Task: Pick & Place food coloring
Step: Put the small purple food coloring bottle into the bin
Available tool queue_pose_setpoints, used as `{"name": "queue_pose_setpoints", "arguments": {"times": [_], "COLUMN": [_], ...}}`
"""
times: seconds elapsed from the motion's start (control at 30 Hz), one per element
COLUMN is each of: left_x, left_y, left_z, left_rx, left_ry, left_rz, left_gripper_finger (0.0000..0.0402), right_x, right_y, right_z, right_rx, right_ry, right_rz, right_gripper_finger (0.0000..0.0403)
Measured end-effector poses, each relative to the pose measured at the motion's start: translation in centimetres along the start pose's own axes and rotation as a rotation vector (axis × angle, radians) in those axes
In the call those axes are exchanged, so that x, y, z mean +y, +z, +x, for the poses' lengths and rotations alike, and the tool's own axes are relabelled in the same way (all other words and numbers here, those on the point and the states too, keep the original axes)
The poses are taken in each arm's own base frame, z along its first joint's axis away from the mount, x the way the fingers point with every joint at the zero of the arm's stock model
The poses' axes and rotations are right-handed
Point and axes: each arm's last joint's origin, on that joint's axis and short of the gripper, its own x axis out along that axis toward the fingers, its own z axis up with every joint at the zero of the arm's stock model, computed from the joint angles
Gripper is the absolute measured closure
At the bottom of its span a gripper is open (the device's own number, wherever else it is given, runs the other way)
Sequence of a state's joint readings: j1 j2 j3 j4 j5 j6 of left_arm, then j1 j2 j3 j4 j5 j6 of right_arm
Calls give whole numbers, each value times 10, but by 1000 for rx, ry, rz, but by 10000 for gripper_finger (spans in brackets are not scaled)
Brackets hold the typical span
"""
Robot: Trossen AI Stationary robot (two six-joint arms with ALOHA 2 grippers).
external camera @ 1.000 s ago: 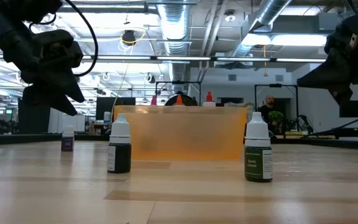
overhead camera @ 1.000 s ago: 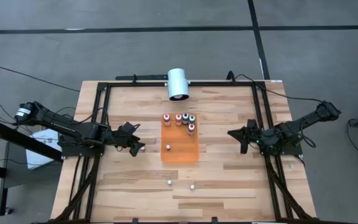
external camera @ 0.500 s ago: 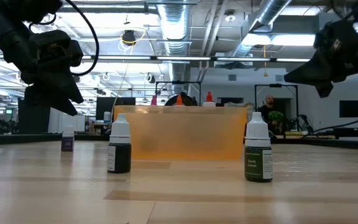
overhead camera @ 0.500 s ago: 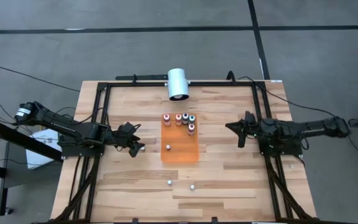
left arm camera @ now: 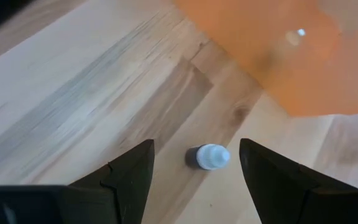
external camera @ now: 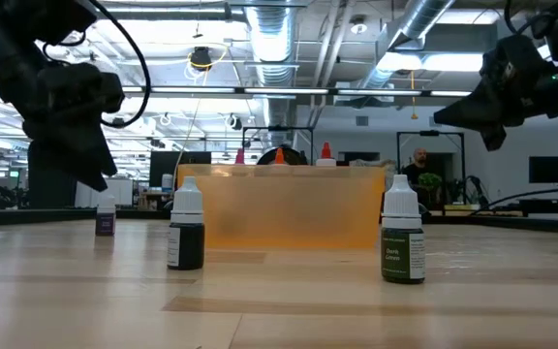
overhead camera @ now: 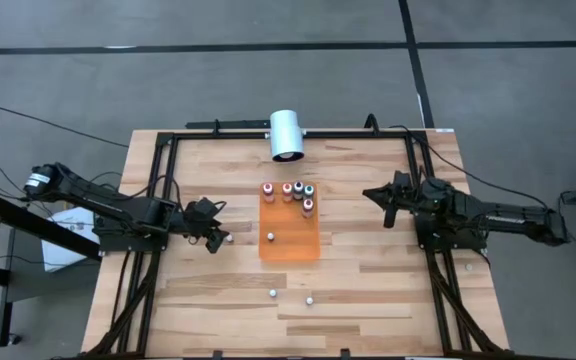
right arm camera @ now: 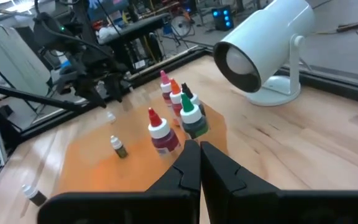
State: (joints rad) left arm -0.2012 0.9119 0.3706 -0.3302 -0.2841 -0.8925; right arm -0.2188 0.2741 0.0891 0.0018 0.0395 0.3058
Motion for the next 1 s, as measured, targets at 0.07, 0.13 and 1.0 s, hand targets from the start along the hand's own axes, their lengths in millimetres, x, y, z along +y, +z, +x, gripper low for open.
{"name": "queue_pose_setpoints", "arguments": {"times": [0.07, 0.13, 1.0], "left_x": [0, 0, -3], "left_y": [-1, -2, -1], "left_z": [2, 5, 11], "left_rx": [2, 11, -2], "left_ry": [17, 33, 23], "left_rz": [-7, -26, -129], "left_gripper_finger": [173, 173, 173], "right_x": [0, 0, -1], "right_y": [0, 0, -2], "right_z": [0, 0, 0], "right_rx": [2, 1, 25], "right_ry": [-1, 0, -9], "right_rz": [0, 0, 26], "right_gripper_finger": [402, 402, 402]}}
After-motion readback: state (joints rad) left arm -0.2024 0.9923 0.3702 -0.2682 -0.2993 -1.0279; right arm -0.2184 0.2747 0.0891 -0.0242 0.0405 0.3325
